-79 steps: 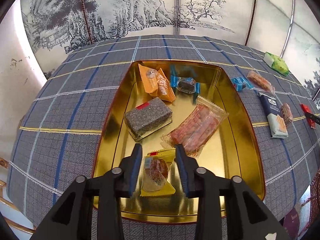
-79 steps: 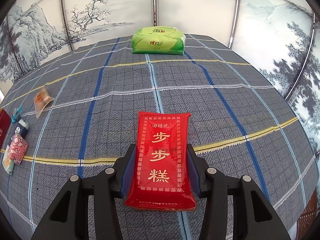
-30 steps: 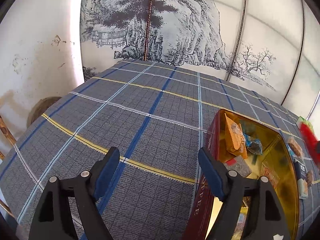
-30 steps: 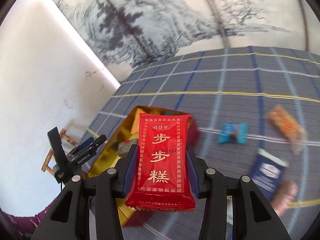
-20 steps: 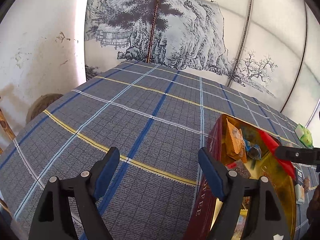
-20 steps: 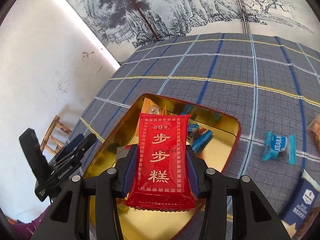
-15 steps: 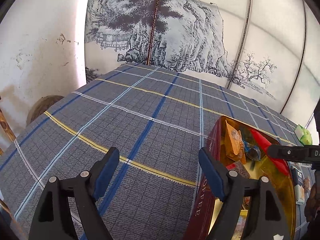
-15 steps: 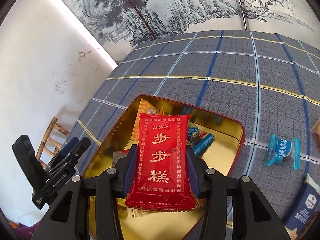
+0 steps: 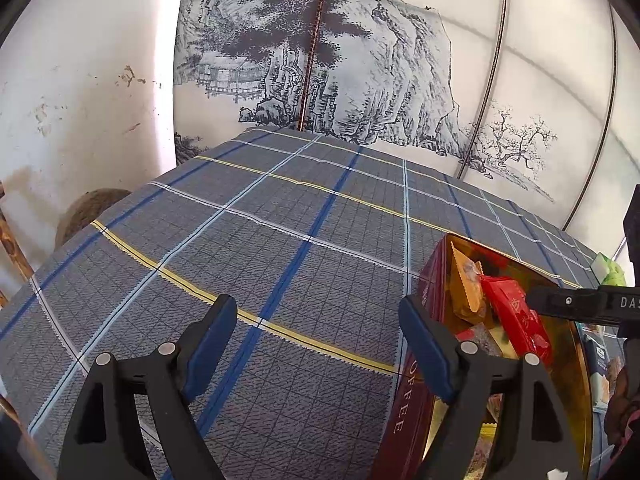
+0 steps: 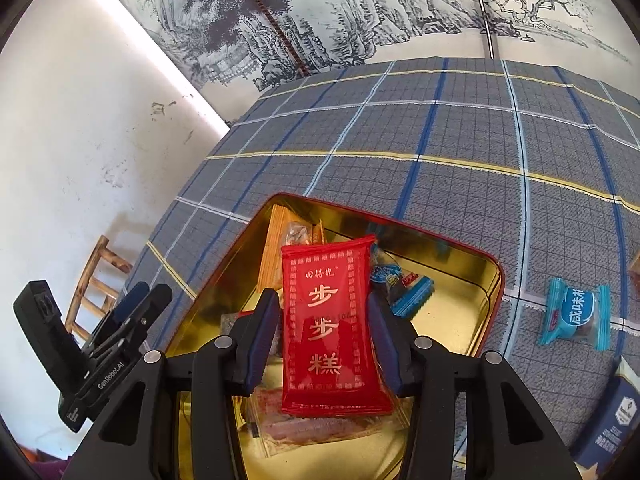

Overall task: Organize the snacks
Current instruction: 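Lower the red packet into the tin and open the right gripper, then grasp the blue-wrapped candy with the right gripper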

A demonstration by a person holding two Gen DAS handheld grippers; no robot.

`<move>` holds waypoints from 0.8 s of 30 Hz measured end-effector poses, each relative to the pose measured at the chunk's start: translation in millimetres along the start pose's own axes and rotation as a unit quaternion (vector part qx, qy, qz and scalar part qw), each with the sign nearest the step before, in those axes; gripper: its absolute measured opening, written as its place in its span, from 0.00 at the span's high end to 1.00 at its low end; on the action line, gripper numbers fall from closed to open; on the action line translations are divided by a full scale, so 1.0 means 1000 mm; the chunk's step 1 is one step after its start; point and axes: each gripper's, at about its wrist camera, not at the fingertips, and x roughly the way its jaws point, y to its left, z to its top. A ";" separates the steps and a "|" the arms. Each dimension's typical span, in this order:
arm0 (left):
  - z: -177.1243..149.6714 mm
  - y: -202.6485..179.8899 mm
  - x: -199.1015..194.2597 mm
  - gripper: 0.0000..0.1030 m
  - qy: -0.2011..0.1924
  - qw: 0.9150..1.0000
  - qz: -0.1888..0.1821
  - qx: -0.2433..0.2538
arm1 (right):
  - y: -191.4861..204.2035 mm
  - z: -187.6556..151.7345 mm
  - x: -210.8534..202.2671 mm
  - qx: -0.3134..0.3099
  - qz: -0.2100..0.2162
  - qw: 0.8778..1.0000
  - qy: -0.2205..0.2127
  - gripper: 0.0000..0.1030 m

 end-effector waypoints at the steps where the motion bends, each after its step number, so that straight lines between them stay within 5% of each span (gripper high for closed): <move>1: 0.000 0.000 0.000 0.22 0.000 1.000 0.000 0.000 | 0.000 0.000 -0.002 0.000 0.004 1.000 -0.003 0.53; 6: 0.001 0.000 0.000 0.20 0.001 1.000 0.002 -0.002 | -0.007 -0.004 -0.026 -0.002 0.005 0.999 -0.035 0.53; 11: 0.000 0.004 0.000 0.18 0.001 1.000 0.000 -0.011 | -0.052 -0.019 -0.069 -0.008 -0.049 0.997 -0.062 0.53; 18: -0.001 0.005 0.001 0.16 0.003 1.000 0.001 -0.016 | -0.109 -0.022 -0.101 -0.026 -0.111 0.993 -0.031 0.46; 24: -0.002 0.001 0.002 0.15 0.005 1.000 0.010 -0.013 | -0.100 -0.014 -0.064 -0.060 -0.127 0.990 0.007 0.43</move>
